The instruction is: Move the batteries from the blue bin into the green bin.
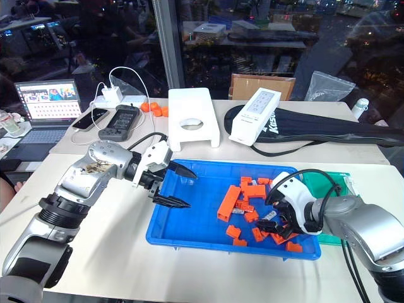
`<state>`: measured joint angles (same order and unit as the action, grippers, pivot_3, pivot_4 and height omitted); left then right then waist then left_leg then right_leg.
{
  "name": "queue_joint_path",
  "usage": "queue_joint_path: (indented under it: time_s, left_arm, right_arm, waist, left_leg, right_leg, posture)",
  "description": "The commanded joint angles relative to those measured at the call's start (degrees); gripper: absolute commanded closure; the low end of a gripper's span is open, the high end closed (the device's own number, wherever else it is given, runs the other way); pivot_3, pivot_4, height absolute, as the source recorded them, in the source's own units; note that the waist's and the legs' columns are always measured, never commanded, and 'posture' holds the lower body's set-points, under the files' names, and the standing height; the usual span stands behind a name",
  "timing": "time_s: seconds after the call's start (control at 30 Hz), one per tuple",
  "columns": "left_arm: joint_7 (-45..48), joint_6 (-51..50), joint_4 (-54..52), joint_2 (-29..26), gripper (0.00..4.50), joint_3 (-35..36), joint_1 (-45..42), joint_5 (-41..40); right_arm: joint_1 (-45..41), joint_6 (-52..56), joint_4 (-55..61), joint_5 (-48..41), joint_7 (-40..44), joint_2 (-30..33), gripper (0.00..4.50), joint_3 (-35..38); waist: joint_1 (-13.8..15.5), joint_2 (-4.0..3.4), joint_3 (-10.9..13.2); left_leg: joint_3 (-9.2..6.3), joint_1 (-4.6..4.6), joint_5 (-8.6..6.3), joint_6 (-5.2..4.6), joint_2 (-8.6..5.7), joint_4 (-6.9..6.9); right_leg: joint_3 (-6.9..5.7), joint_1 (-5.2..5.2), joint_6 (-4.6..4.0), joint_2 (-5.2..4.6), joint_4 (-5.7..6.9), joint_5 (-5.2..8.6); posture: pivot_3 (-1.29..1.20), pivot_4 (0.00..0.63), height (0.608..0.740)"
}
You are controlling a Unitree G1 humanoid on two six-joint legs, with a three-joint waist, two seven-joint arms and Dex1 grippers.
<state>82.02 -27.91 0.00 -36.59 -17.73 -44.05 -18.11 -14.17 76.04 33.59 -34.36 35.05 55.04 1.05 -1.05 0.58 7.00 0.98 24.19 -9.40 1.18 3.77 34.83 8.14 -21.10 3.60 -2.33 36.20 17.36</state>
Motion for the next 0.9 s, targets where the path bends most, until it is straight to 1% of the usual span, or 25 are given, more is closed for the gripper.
queue_joint_path:
  time_s: [0.03, 0.13, 0.23, 0.43, 0.47, 0.5, 0.53, 0.63, 0.67, 0.77, 0.83, 0.9]
  left_arm:
    - [1.14, -0.56, -3.45, -1.36, 0.0, 0.53, 0.29, -1.06]
    - [1.09, -1.15, -3.82, -1.63, 0.0, 0.57, 0.08, -0.73]
    - [1.06, -1.55, -4.19, -1.79, 0.0, 0.49, -0.01, -0.74]
    - [1.09, -1.78, -4.29, -2.03, 0.0, 0.6, -0.32, -0.69]
    - [1.08, -1.86, -4.36, -2.05, 0.0, 0.61, -0.33, -0.68]
    - [1.06, -1.93, -4.41, -2.05, 0.0, 0.59, -0.35, -0.65]
    - [0.96, -2.11, -4.57, -1.98, 0.0, 0.53, -0.39, -0.63]
    - [0.73, -2.56, -5.02, -1.75, 0.0, 0.31, -0.43, -0.64]
    - [0.67, -2.65, -5.13, -1.71, 0.0, 0.25, -0.43, -0.62]
    - [0.76, -2.87, -5.37, -1.66, 0.0, 0.24, -0.43, -0.81]
    - [0.92, -2.9, -5.44, -1.66, 0.0, 0.23, -0.41, -0.88]
    - [0.99, -2.88, -5.5, -1.56, 0.0, 0.14, -0.39, -0.88]
  right_arm:
    - [0.77, -1.27, -1.37, 1.9, -2.85, -2.09, 0.11, 1.55]
    - [0.08, -2.6, -3.97, 3.9, -4.5, -3.22, 0.11, 0.73]
    - [0.22, -3.17, -4.74, 4.28, -4.38, -3.88, 0.11, -0.34]
    - [1.46, -2.93, -4.67, 5.3, -4.21, -3.6, 0.11, -1.69]
    - [1.65, -2.85, -4.5, 5.3, -4.09, -3.48, 0.32, -1.58]
    - [1.74, -2.69, -4.29, 5.25, -4.03, -3.42, 0.63, -1.43]
    - [1.75, -2.51, -4.03, 5.1, -3.94, -3.38, 0.8, -1.19]
    - [0.67, -2.05, -2.76, 4.81, -3.69, -2.59, 1.83, -0.05]
    - [0.28, -2.02, -2.43, 4.67, -3.57, -2.37, 2.03, 0.47]
    - [-1.63, -0.08, -0.09, 2.51, -1.87, -0.58, 2.03, 3.48]
    - [-3.11, 2.38, 1.8, -0.47, 0.37, 1.12, 2.03, 6.91]
    - [-5.05, 5.17, 3.26, -3.97, 3.36, 4.06, 2.03, 12.36]
  waist:
    - [0.06, 0.0, 0.0]
    - [0.12, 0.0, 0.0]
    - [0.19, 0.0, 0.0]
    - [0.16, 0.0, 0.0]
    - [0.16, 0.0, 0.0]
    - [0.17, 0.0, 0.0]
    - [0.17, 0.0, 0.0]
    - [0.16, 0.0, 0.0]
    - [0.16, 0.0, 0.0]
    - [0.17, -0.01, 0.0]
    - [0.17, -0.01, 0.0]
    - [0.17, -0.01, 0.0]
  left_leg:
    - [-0.01, 0.0, 0.0, 0.0, 0.0, 0.0]
    - [-0.02, 0.01, 0.0, 0.0, -0.02, 0.01]
    - [-0.03, 0.01, 0.0, 0.0, -0.03, 0.01]
    - [-0.03, 0.0, 0.0, 0.0, -0.03, 0.0]
    - [-0.04, 0.0, 0.0, 0.0, -0.03, 0.0]
    - [-0.04, 0.0, 0.0, 0.0, -0.03, 0.0]
    - [-0.04, 0.0, 0.0, 0.0, -0.03, 0.0]
    - [-0.05, 0.0, 0.0, 0.0, -0.03, 0.0]
    - [-0.05, 0.0, 0.0, 0.0, -0.03, 0.0]
    - [-0.04, 0.01, 0.0, 0.0, -0.03, 0.0]
    - [-0.04, 0.01, 0.0, 0.0, -0.03, -0.01]
    - [-0.05, 0.0, 0.0, 0.0, -0.03, -0.02]
  right_leg:
    - [-0.01, 0.01, -0.01, 0.0, 0.0, 0.0]
    - [-0.01, 0.01, -0.01, 0.0, -0.01, -0.01]
    - [-0.01, 0.01, 0.0, 0.0, -0.01, 0.0]
    - [-0.01, 0.01, 0.0, 0.0, 0.0, 0.0]
    - [-0.01, 0.02, 0.0, 0.0, -0.01, 0.0]
    - [-0.02, 0.02, 0.01, 0.0, -0.01, 0.01]
    - [-0.01, 0.03, 0.01, 0.0, -0.01, 0.01]
    - [-0.02, 0.02, 0.01, 0.0, -0.01, 0.01]
    - [-0.02, 0.02, 0.01, 0.0, -0.01, 0.01]
    - [-0.02, 0.01, 0.01, 0.0, -0.01, 0.01]
    - [-0.02, 0.01, 0.01, 0.0, 0.0, 0.01]
    - [-0.02, 0.01, 0.0, 0.0, 0.0, 0.0]
  posture:
    - [0.0, 0.15, 0.714]
    - [0.0, 0.15, 0.714]
    - [0.0, 0.15, 0.714]
    - [0.0, 0.15, 0.714]
    - [0.0, 0.15, 0.714]
    - [0.0, 0.15, 0.714]
    - [0.0, 0.15, 0.714]
    - [0.0, 0.15, 0.714]
    - [0.0, 0.15, 0.714]
    - [0.0, 0.15, 0.714]
    - [0.0, 0.15, 0.714]
    - [0.0, 0.15, 0.714]
